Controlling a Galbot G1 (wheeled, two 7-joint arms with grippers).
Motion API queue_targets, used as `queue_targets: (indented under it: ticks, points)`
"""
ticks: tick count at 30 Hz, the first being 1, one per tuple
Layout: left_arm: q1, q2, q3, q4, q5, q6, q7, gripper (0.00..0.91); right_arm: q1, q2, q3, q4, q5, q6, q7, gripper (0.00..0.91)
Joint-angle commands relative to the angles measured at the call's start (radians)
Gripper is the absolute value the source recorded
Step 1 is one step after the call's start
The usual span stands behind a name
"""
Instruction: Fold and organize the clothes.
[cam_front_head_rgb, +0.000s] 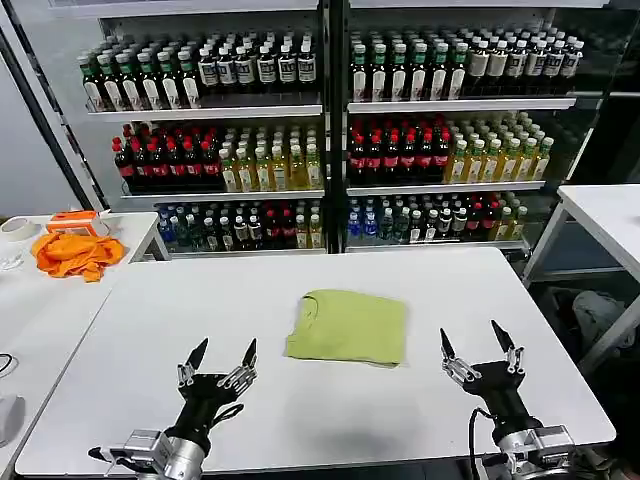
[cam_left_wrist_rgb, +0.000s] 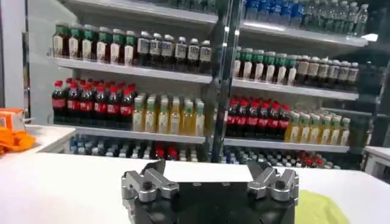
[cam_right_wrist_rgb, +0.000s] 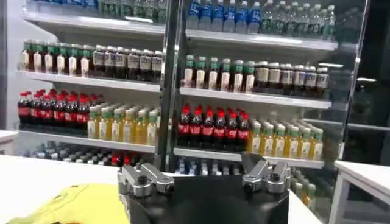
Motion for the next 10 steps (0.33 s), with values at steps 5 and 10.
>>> queue_targets:
  ticks: [5, 10]
  points:
    - [0.046, 0.001, -0.003, -0.029, -0.001, 0.012, 0.037, 0.907, -0.021, 0.007, 0.002, 0.008, -0.038, 0.021, 0.008, 0.907]
    - [0.041, -0.001, -0.002, -0.035, 0.000, 0.016, 0.044, 0.907, -0.009, 0.013, -0.006, 0.002, -0.039, 0.014, 0.005, 0.907]
